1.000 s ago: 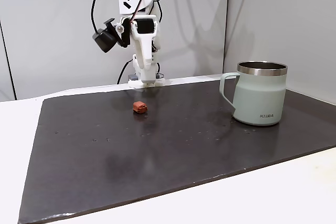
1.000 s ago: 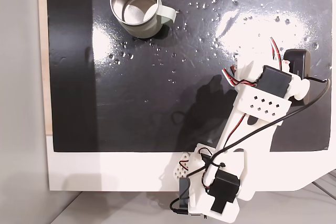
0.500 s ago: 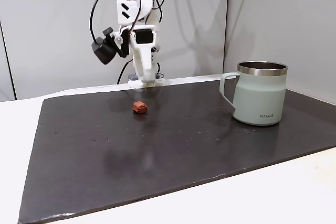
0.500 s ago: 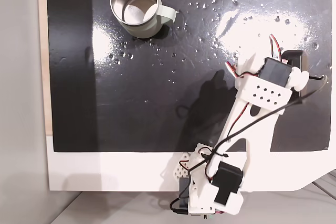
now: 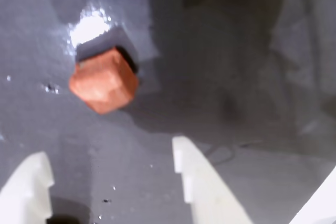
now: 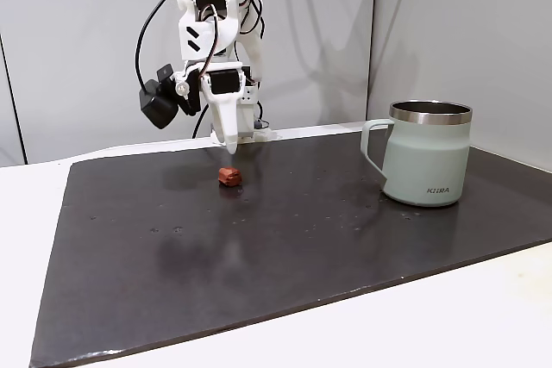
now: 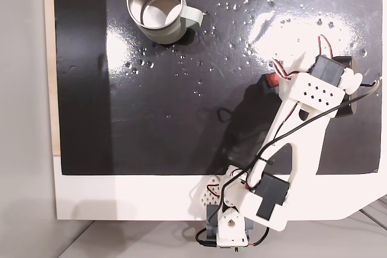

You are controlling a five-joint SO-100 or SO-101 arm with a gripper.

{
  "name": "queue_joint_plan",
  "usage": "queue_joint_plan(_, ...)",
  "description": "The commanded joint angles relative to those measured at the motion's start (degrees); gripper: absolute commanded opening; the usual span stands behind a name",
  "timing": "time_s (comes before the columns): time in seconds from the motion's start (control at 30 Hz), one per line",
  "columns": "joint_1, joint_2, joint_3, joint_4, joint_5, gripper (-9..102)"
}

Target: Grasp a cube and put it in the cup.

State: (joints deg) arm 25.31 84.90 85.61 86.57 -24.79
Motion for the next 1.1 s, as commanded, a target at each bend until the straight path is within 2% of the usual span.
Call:
queue_joint_plan(0.0,0.5,-1.0,-4.5,-0.6,-0.6,26)
queue_joint_plan(1.07,-0.6,-16.2,-9.8,-3.6,-2.5,26)
